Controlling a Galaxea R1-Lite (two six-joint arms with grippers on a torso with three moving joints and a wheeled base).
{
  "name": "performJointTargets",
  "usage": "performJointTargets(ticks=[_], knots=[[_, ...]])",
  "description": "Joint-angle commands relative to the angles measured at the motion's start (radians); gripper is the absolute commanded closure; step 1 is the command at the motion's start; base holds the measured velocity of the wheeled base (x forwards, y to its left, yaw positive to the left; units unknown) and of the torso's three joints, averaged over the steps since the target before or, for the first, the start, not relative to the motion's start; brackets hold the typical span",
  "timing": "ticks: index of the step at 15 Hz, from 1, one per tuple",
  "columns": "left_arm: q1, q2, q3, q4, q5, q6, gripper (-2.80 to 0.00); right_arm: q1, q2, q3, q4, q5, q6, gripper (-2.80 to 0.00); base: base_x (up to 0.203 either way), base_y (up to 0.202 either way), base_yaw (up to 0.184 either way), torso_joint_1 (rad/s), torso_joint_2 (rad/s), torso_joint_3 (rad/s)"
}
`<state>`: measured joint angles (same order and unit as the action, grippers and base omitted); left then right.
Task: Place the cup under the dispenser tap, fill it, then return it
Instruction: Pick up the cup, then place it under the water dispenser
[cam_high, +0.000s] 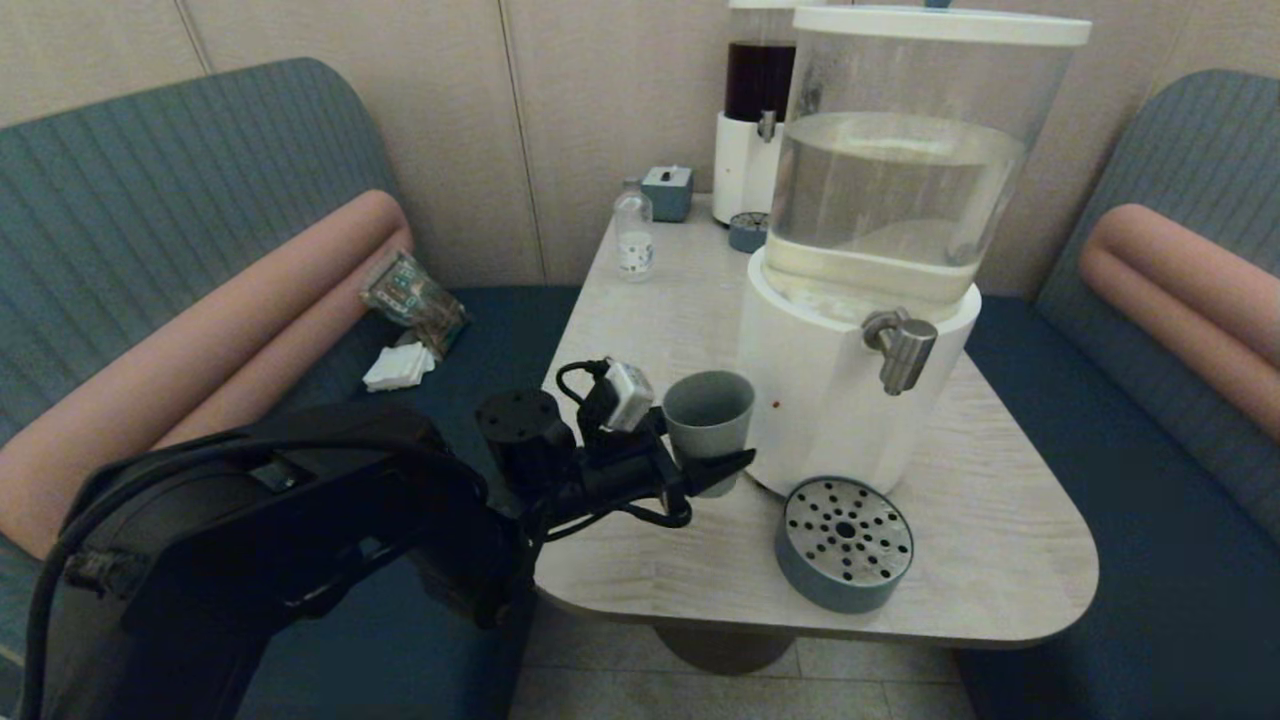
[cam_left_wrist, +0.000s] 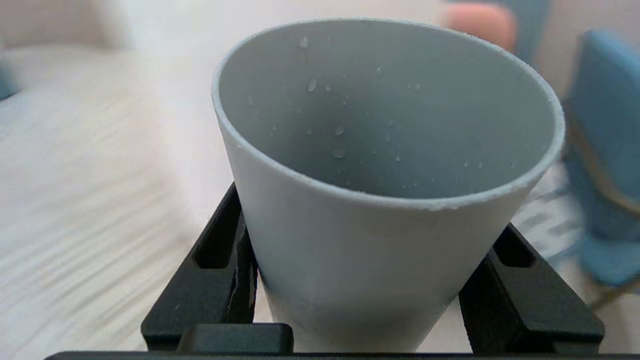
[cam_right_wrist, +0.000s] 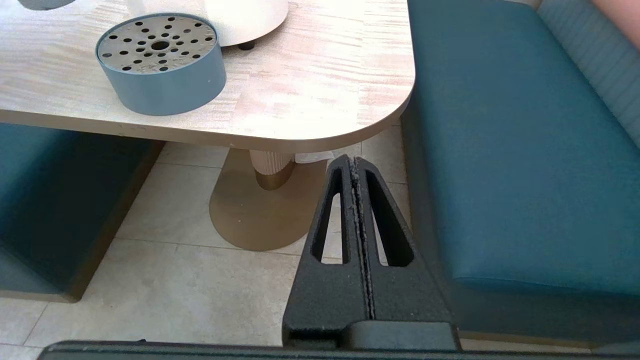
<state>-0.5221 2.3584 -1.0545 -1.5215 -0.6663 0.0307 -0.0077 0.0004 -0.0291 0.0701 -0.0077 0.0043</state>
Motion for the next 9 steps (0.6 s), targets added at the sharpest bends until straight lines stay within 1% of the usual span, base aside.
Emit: performJointTargets(ticks=[1,4,9], knots=[[-0.056,-0.018,-0.003,-0.009,0.011,-0.005,0.0,0.0,0.0,0.0,0.0,0.0,0.0,0.0,0.0,0.0,0.0,0.0,0.0,0.0],[-0.116,0.012,-0.032,-0.007,0.032,-0.008,0.0,0.0,0.0,0.0,0.0,0.0,0.0,0.0,0.0,0.0,0.0,0.0,0.0,0.0],[-0.146,0.101,-0.163,0.01,0.046,-0.008,0.0,0.0,0.001,0.0,0.0,0.0,0.0,0.0,0.0,0.0,0.0,0.0,0.0,0.0]])
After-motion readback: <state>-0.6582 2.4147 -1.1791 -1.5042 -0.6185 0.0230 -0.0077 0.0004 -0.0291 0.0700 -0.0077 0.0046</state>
